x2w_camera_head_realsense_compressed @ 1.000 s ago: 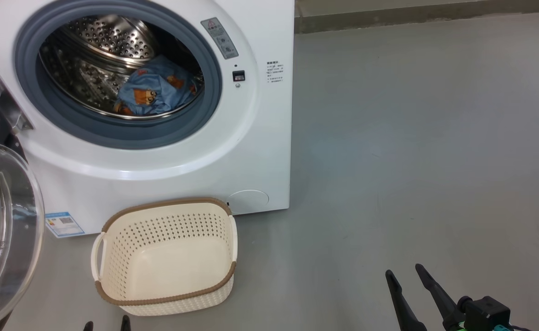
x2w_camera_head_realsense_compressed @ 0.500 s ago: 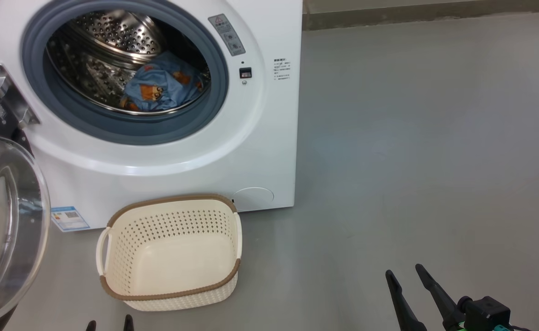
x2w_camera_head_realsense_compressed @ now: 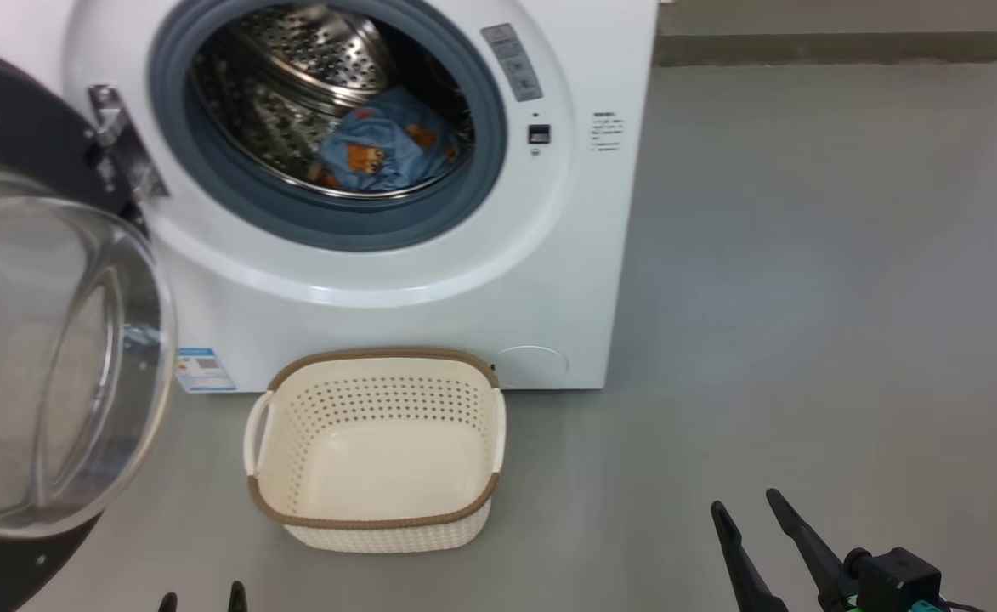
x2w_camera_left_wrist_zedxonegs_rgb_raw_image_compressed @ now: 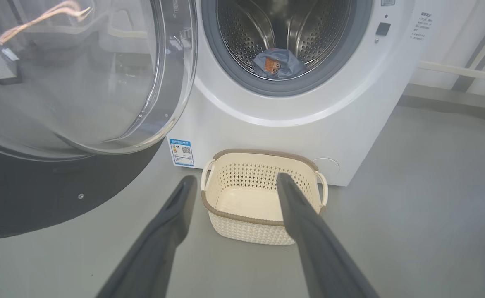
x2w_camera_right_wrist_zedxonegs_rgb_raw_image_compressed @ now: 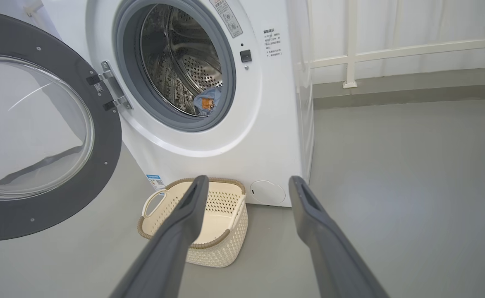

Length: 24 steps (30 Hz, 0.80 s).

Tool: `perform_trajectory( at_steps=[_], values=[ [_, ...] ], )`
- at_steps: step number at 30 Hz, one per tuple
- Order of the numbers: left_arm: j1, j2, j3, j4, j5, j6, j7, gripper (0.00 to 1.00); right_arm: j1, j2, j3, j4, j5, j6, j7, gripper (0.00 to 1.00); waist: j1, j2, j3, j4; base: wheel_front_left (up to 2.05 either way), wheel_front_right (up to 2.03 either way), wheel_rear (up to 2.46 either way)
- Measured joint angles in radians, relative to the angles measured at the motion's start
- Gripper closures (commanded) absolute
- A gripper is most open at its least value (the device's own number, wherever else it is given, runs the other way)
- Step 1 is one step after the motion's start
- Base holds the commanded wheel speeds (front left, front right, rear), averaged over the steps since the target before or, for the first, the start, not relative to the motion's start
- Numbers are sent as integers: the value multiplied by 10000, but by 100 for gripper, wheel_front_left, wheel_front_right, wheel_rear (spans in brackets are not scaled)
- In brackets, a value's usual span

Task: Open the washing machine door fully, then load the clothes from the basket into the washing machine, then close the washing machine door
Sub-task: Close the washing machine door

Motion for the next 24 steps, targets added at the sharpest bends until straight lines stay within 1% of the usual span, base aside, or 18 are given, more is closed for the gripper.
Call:
perform_trajectory(
  at_steps=[5, 11, 12, 13, 14, 18, 24],
  values=[
    [185, 0, 2, -21, -8, 48, 0, 0, -6, -33, 153, 35, 4, -2, 0, 0, 0, 0, -83, 697, 0, 0, 0],
    [355, 6, 44, -42, -15, 90, 0, 0, -5, -36, 290, 75, 35, 0, 0, 0, 0, 0, -230, 1686, 0, 0, 0],
    [355, 6, 44, -42, -15, 90, 0, 0, -5, -36, 290, 75, 35, 0, 0, 0, 0, 0, -230, 1686, 0, 0, 0],
    [393, 6, 75, -42, -15, 90, 0, 0, -5, -36, 311, 86, 35, 0, 0, 0, 0, 0, -288, 2027, 0, 0, 0],
    [393, 6, 75, -42, -15, 90, 0, 0, -5, -36, 311, 86, 35, 0, 0, 0, 0, 0, -288, 2027, 0, 0, 0],
    [396, 6, 201, -79, -29, 90, 0, 0, -8, -31, 487, 90, 35, -2, 0, 0, 0, 0, -406, 2708, 0, 0, 0],
    [493, 10, 458, -477, -401, 431, 0, 0, -302, -71, 1018, 257, 82, 0, 0, 0, 0, 0, -401, 3462, 0, 0, 0]
  ],
)
